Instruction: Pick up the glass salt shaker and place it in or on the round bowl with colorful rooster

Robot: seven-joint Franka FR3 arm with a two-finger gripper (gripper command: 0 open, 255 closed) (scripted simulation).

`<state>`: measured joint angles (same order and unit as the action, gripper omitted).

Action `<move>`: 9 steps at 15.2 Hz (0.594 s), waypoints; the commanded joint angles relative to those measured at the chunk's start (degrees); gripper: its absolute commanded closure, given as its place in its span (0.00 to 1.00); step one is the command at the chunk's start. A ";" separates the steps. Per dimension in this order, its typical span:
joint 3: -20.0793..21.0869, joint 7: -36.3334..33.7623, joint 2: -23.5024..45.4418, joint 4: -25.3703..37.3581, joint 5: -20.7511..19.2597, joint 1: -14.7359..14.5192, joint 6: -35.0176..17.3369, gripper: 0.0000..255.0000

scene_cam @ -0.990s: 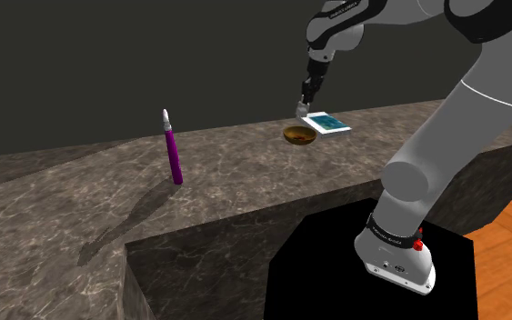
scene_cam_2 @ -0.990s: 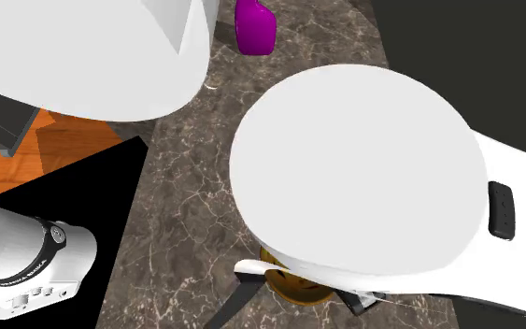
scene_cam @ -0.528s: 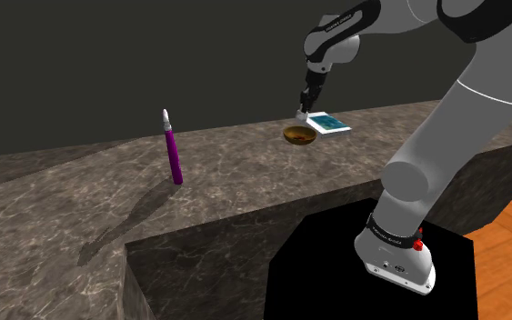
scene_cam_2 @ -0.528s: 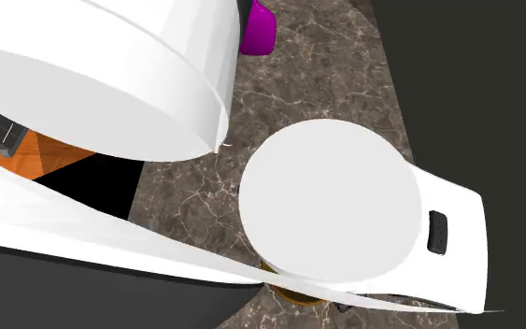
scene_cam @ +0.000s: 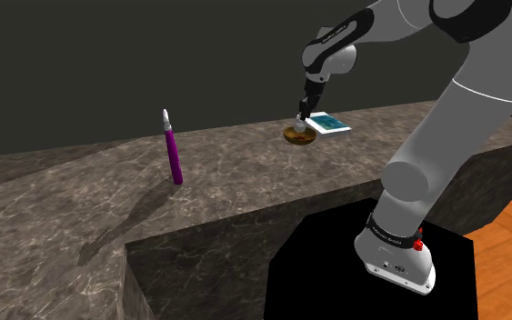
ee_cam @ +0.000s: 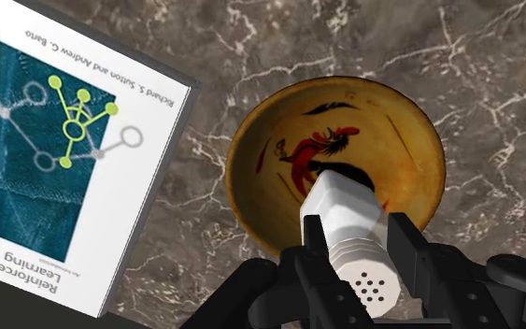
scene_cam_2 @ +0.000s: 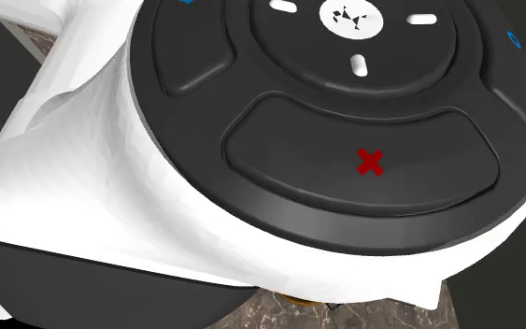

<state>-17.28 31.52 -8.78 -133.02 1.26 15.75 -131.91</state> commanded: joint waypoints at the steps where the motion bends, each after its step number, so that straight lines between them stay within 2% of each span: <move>1: -0.04 0.10 0.15 -0.09 0.07 0.01 -0.26 1.00; 6: -0.04 0.10 0.15 -0.09 0.07 0.01 -0.26 1.00; 7: -0.04 0.10 0.15 -0.09 0.07 0.01 -0.26 0.00; 9: -0.04 0.10 0.15 -0.09 0.07 0.01 -0.26 0.00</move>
<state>-17.33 31.62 -8.63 -133.10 1.33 15.76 -132.17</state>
